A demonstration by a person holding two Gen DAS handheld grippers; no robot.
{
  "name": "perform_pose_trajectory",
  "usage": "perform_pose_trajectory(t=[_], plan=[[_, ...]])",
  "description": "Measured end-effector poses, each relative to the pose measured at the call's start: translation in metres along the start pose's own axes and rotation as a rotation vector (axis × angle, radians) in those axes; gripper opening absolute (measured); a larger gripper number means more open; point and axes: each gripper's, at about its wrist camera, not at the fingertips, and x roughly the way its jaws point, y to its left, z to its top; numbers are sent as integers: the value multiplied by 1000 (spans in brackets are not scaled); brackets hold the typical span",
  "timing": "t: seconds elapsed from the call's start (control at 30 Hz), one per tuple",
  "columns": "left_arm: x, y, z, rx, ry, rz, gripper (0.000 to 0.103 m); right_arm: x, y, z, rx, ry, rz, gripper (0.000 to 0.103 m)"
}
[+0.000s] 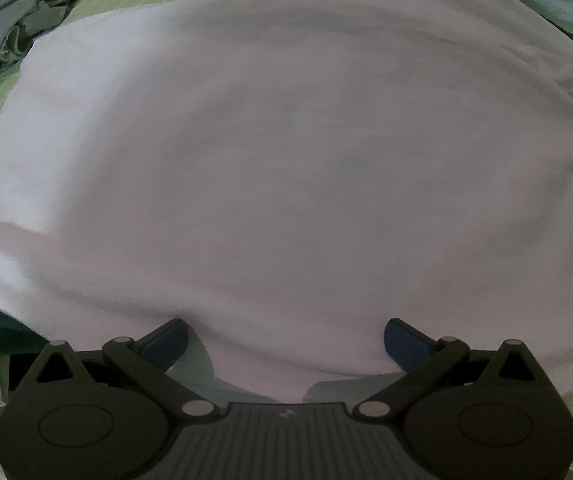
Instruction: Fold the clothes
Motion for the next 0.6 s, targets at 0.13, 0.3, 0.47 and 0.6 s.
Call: perform_pose_trajectory(t=[0.13, 0.3, 0.47, 0.6], plan=[[-15, 13, 9, -22, -62, -5, 103, 7, -19, 11, 57, 13, -86, 17], [-25, 43, 23, -84, -108, 20, 103, 0, 2, 19, -13, 20, -223, 53], [-29, 71, 49, -144, -145, 46, 103, -19, 28, 19, -36, -49, -301, 94], [-23, 102, 79, -208, -177, 47, 103, -29, 59, 18, 3, -68, -234, 100]])
